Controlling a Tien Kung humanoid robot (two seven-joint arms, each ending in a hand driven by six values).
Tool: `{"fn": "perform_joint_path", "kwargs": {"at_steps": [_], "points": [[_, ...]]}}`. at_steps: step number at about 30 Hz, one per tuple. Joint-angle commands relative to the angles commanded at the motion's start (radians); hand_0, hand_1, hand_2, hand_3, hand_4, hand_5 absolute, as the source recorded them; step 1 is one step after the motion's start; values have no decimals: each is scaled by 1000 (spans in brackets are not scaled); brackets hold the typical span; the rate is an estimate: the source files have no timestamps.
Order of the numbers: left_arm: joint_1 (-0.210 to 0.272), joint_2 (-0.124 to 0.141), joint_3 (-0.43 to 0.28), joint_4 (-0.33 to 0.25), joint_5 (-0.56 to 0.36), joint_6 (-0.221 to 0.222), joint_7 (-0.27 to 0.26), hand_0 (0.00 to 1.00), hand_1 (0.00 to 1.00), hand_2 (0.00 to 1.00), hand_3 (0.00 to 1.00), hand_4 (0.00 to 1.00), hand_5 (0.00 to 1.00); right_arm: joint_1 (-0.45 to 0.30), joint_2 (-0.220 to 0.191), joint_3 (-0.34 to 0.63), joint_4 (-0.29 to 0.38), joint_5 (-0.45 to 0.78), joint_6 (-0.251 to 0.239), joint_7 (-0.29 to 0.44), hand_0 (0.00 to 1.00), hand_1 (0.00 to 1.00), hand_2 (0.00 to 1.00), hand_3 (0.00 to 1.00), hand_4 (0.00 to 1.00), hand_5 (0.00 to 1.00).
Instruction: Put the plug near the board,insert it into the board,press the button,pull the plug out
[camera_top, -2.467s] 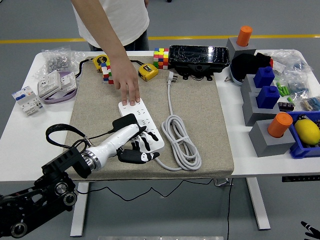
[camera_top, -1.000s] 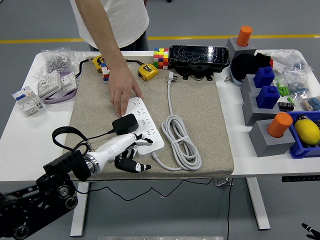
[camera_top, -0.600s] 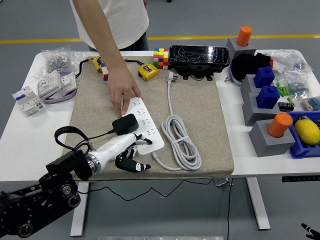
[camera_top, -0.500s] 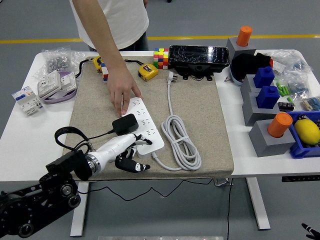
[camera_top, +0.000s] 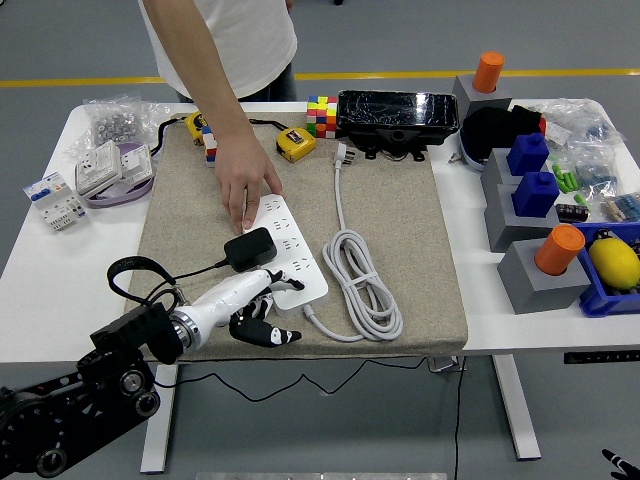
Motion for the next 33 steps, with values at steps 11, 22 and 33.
{"fn": "perform_joint_path", "kwargs": {"at_steps": [11, 22, 33], "points": [[-4, -22, -51, 72, -140, 191, -257, 215, 184, 361, 591, 860, 281, -8, 4, 10, 0, -1, -1, 0, 568, 663, 676, 604, 973, 495], [-28, -58, -134, 200, 42, 272, -224, 671, 716, 688, 685, 931, 293, -13, 9, 18, -1, -1, -2, 0, 568, 663, 676, 604, 973, 495], [-35, -73, -119, 277, 109, 215, -135, 677, 716, 689, 751, 998, 316, -11, 11, 21, -1, -1, -2, 0, 568, 663, 676, 604, 973, 495]]}}
